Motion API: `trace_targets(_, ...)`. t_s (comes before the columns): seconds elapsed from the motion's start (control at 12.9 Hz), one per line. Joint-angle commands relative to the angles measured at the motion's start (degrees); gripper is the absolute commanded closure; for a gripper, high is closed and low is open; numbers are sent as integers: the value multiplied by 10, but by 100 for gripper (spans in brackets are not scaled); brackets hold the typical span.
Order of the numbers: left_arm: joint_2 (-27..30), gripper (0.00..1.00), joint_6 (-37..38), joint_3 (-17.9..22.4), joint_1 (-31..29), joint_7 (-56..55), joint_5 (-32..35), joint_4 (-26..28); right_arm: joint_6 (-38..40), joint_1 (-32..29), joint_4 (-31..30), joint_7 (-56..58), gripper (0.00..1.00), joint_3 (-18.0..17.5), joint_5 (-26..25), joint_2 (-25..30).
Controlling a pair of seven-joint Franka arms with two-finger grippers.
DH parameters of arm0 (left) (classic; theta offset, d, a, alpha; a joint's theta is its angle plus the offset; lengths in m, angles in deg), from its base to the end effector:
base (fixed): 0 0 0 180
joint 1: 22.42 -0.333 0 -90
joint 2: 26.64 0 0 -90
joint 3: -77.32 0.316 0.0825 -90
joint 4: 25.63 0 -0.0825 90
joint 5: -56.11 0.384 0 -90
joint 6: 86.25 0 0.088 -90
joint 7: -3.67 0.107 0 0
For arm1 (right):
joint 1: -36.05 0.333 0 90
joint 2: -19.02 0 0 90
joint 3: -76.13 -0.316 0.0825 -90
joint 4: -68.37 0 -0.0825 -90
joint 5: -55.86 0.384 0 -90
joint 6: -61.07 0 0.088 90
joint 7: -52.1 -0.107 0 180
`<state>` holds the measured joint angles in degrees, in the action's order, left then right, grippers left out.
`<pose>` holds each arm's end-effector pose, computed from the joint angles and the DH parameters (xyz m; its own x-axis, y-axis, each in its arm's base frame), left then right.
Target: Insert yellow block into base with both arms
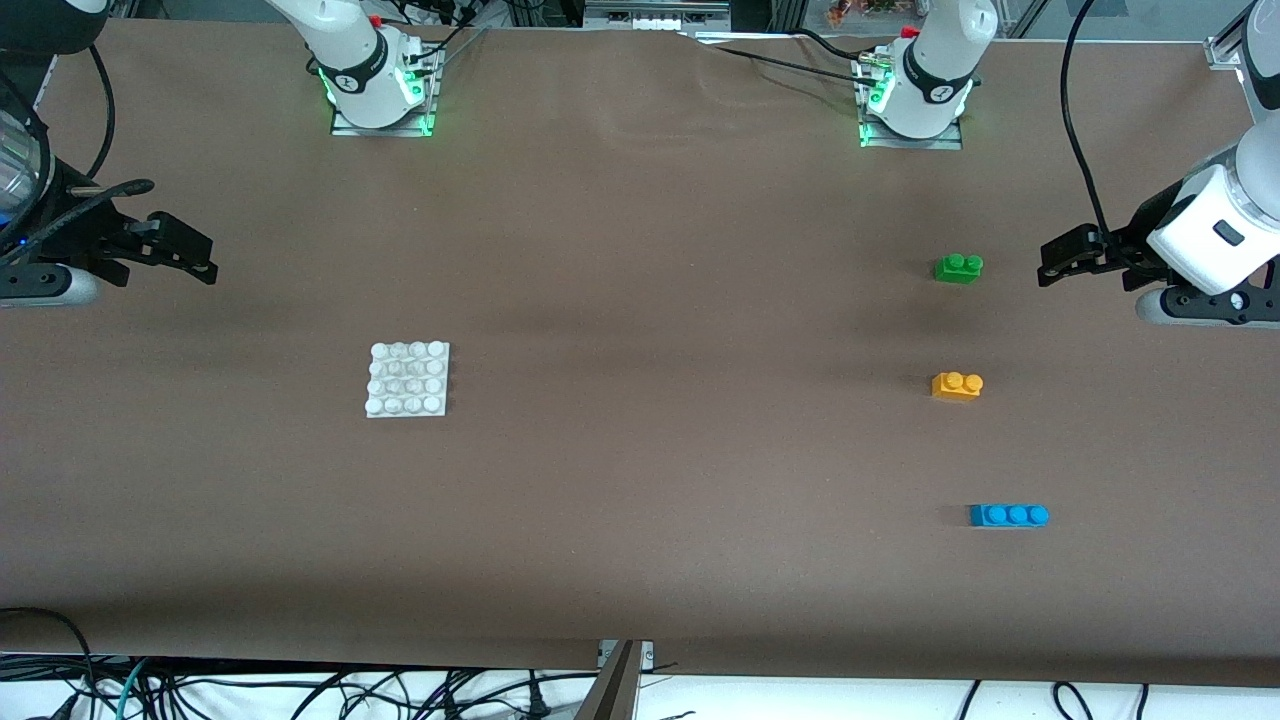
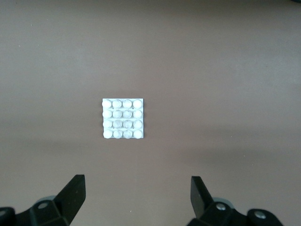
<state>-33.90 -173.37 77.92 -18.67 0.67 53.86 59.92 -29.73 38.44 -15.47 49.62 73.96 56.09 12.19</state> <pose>0.5852 -0.0370 0.5845 0.9949 -0.0043 -0.1010 -0.0010 -0.9995 0.0327 0.5909 0.0461 0.6082 0.9994 0.0360 0.0020 0.0360 -0.9993 -0.0086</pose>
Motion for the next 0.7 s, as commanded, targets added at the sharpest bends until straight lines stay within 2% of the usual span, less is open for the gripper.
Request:
trace_targets(0.0,-8,0,8,0,0,3,-6,-17,2,-8,3,5,1,-3,5,1)
trace_targets(0.62,-8,0,8,0,0,3,-7,-17,-3,-9,3,7,1,-3,3,0)
